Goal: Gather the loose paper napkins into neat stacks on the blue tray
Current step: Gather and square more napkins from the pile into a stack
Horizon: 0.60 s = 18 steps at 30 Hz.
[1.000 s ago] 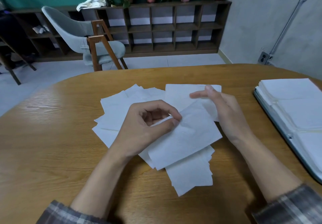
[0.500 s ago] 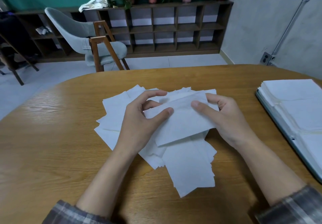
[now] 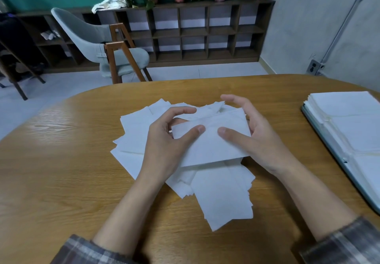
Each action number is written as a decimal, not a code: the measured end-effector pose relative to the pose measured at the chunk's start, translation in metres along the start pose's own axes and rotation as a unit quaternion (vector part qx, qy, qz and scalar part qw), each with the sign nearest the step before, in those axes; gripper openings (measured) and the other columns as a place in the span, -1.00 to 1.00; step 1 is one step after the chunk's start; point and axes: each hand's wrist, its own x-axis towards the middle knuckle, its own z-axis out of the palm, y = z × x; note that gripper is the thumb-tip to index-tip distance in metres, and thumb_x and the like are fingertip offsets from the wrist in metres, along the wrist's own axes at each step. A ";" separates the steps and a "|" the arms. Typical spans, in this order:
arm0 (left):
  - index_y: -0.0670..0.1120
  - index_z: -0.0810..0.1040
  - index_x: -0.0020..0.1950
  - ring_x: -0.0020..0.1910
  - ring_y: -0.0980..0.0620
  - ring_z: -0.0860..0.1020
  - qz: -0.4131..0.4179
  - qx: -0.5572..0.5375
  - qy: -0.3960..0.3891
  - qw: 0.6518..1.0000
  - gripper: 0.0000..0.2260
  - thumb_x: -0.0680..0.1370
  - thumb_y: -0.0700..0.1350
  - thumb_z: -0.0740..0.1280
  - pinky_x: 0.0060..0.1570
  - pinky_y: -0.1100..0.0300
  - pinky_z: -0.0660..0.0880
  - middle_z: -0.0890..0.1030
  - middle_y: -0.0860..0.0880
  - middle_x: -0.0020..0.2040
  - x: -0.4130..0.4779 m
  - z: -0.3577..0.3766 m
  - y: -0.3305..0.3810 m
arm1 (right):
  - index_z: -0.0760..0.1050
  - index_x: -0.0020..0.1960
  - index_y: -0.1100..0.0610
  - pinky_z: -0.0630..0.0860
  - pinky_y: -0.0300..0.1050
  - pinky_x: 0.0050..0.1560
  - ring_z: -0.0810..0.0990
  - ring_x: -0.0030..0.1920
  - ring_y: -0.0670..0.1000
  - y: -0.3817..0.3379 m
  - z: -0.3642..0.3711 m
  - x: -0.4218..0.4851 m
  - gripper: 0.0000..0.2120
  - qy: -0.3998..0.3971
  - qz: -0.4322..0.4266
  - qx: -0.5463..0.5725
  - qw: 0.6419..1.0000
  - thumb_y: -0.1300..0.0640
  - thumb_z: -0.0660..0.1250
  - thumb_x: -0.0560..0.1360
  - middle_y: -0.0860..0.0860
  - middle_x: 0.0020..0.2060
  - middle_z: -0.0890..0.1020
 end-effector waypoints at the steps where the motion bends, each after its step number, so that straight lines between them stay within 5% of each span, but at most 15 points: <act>1: 0.09 0.68 0.16 -0.13 0.05 0.68 0.004 0.006 0.003 1.000 -0.74 0.51 -0.12 0.59 -0.13 0.14 0.60 0.73 0.00 -0.14 -0.001 0.001 -0.001 | 0.41 0.46 -0.17 0.64 -0.18 -0.06 0.72 0.07 -0.03 0.000 0.000 0.000 -0.43 0.002 -0.004 -0.009 1.000 0.27 0.45 0.58 -0.02 0.11 0.72; 6: 0.18 0.56 0.34 0.21 0.25 0.59 0.012 0.041 -0.003 0.999 -0.60 0.53 0.03 0.55 0.08 0.33 0.55 0.62 0.18 0.23 -0.005 0.006 0.001 | 0.40 0.46 -0.17 0.67 -0.10 -0.07 0.73 0.05 0.08 0.000 -0.003 0.001 -0.41 0.010 -0.030 0.031 0.999 0.31 0.43 0.58 0.07 0.06 0.72; 11: 0.14 0.50 0.37 -0.05 0.03 0.75 -0.027 -0.052 -0.027 0.998 -0.54 0.54 -0.11 0.55 -0.16 0.19 0.66 0.76 0.02 0.06 -0.008 0.005 0.009 | 0.38 0.45 -0.18 0.67 -0.08 -0.02 0.72 0.08 0.08 0.001 -0.010 0.003 -0.42 0.041 -0.031 0.031 0.998 0.21 0.47 0.55 0.08 0.13 0.67; 14: 0.14 0.49 0.32 -0.08 0.03 0.74 0.010 -0.004 0.008 1.000 -0.57 0.54 -0.14 0.56 -0.14 0.06 0.68 0.75 0.08 0.02 -0.007 0.007 0.000 | 0.62 0.30 -0.02 0.59 -0.19 0.11 0.68 0.19 -0.03 0.001 -0.012 0.002 -0.65 0.006 -0.040 -0.001 0.999 0.14 0.47 0.52 -0.05 0.15 0.71; 18: 0.13 0.41 0.41 0.35 0.18 0.52 0.186 0.196 0.011 0.963 -0.51 0.57 -0.09 0.53 0.30 0.25 0.51 0.55 0.13 0.34 -0.008 0.011 -0.014 | 0.73 0.15 0.04 0.50 -0.32 0.27 0.64 0.24 -0.22 0.011 -0.012 0.005 -0.78 0.031 -0.026 -0.118 0.992 0.28 0.47 0.57 -0.20 0.11 0.74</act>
